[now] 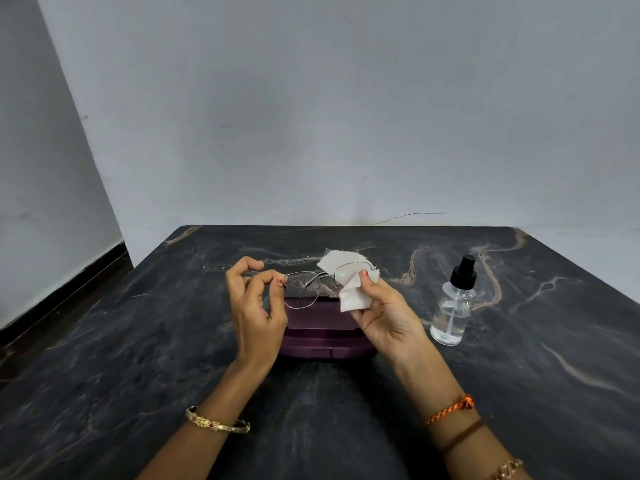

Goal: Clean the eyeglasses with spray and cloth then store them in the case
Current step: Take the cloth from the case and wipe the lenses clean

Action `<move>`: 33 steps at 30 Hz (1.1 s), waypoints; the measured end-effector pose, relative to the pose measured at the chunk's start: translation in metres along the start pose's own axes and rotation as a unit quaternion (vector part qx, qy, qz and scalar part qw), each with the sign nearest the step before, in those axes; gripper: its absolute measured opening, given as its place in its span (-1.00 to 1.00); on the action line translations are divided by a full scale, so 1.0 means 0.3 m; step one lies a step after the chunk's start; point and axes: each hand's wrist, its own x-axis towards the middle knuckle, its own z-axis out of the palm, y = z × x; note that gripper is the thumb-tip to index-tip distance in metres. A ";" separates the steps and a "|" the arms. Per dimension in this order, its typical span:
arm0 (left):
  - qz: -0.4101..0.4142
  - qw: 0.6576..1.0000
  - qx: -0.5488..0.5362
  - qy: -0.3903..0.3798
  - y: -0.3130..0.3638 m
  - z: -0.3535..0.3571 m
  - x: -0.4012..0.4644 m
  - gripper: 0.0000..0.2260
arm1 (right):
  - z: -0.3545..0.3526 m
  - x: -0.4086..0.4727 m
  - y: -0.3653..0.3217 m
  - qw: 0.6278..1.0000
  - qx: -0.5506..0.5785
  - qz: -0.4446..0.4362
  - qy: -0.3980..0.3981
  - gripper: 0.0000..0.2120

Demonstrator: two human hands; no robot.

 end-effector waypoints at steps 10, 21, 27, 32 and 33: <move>0.005 1.000 -0.016 -0.005 0.006 0.002 0.000 -0.90 | 0.013 0.007 0.017 0.995 0.061 -0.065 0.041 -0.92; 0.027 0.999 -0.024 -0.006 0.007 -0.006 0.003 -0.82 | -0.018 0.017 0.020 0.990 -0.108 -0.094 0.005 -0.72; 0.006 1.000 -0.020 -0.007 0.013 -0.007 0.012 -0.89 | -0.008 0.016 0.015 0.993 -0.087 -0.083 -0.009 -0.93; 0.039 0.999 -0.019 -0.022 0.014 -0.004 0.001 -0.82 | -0.001 0.014 0.016 0.994 -0.025 -0.097 0.036 -0.92; 0.048 0.998 -0.020 -0.026 0.018 0.000 -0.004 -0.82 | -0.001 0.014 0.017 0.994 -0.010 -0.100 0.040 -0.93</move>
